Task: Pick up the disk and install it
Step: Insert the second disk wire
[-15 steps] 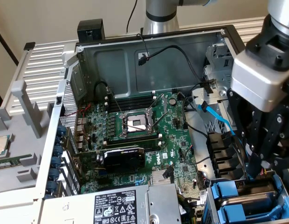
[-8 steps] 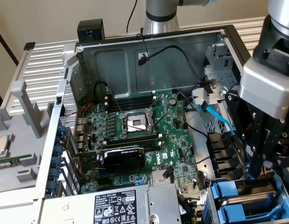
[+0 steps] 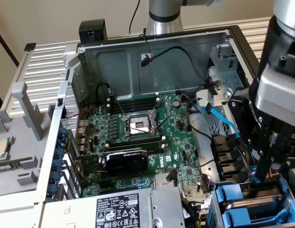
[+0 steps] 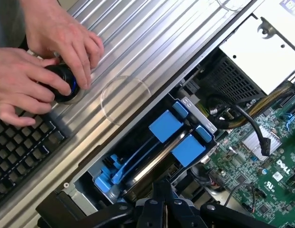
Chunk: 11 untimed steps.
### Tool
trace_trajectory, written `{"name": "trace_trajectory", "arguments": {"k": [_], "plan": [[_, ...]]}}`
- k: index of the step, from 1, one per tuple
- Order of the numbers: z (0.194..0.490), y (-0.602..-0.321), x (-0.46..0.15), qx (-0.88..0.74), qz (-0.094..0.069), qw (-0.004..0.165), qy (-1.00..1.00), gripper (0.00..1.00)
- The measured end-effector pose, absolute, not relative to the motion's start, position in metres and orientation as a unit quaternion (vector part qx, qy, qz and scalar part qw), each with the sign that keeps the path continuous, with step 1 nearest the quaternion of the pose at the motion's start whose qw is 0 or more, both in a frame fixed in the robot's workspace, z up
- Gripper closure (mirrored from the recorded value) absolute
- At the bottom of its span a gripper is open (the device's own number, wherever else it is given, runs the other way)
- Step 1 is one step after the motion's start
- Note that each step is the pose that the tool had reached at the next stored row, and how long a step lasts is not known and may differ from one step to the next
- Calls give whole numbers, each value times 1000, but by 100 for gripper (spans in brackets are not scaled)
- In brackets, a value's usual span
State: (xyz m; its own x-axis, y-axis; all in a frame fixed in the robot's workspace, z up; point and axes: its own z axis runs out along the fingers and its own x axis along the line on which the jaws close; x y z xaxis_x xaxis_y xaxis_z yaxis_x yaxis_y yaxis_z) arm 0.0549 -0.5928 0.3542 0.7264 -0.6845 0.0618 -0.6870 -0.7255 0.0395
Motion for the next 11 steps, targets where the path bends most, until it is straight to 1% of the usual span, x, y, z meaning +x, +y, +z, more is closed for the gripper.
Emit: {"name": "trace_trajectory", "arguments": {"k": [11], "plan": [[354,-592,55,951,23,28,-307,89]]}}
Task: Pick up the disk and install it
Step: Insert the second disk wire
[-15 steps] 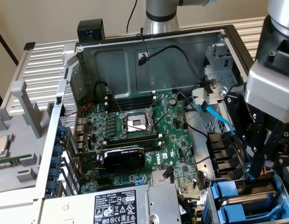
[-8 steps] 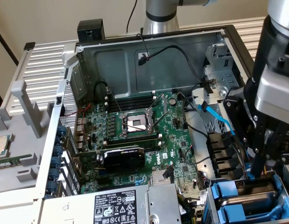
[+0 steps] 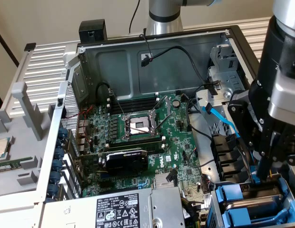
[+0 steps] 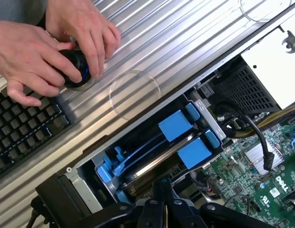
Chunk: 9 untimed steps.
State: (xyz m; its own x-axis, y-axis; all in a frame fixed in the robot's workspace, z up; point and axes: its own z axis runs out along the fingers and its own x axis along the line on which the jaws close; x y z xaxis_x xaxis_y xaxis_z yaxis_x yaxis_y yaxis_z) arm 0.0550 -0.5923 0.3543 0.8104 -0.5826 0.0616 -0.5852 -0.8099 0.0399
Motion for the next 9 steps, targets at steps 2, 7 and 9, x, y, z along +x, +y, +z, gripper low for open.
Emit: {"name": "trace_trajectory", "arguments": {"k": [2,7,9], "plan": [[354,-591,55,952,23,29,-305,89],[355,-589,55,954,21,29,-296,89],[355,-589,55,958,22,29,-284,89]]}}
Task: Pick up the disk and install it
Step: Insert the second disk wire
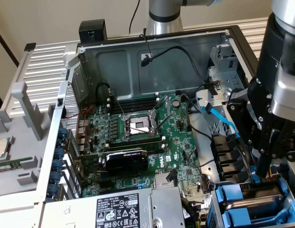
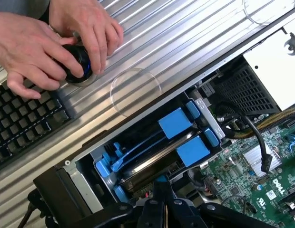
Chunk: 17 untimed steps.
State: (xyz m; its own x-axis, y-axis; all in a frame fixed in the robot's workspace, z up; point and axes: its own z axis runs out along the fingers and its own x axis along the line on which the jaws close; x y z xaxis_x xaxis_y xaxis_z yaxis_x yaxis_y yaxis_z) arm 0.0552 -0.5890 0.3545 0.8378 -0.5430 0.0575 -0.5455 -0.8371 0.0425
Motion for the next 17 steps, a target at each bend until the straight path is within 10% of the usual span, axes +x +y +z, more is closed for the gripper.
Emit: {"name": "trace_trajectory", "arguments": {"k": [17], "plan": [[355,-587,58,979,23,23,-202,89]]}}
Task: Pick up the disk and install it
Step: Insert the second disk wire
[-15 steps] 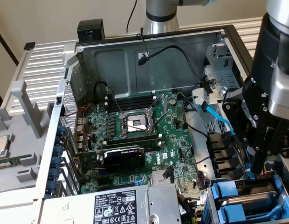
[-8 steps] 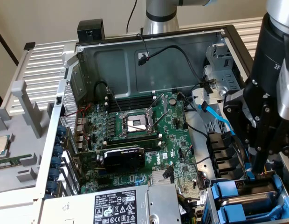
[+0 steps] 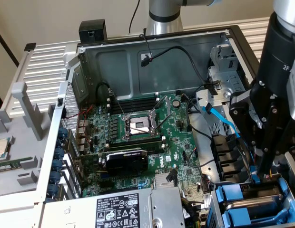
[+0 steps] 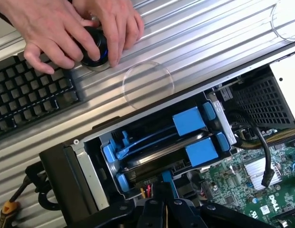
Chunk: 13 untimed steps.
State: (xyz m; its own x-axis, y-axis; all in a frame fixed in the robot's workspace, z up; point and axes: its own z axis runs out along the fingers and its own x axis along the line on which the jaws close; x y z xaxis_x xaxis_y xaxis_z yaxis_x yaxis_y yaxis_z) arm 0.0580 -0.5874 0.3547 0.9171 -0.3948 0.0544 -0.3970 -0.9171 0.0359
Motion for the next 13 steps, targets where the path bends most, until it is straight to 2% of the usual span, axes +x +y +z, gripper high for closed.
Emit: {"name": "trace_trajectory", "arguments": {"k": [13], "plan": [[355,-587,59,987,21,5,-157,89]]}}
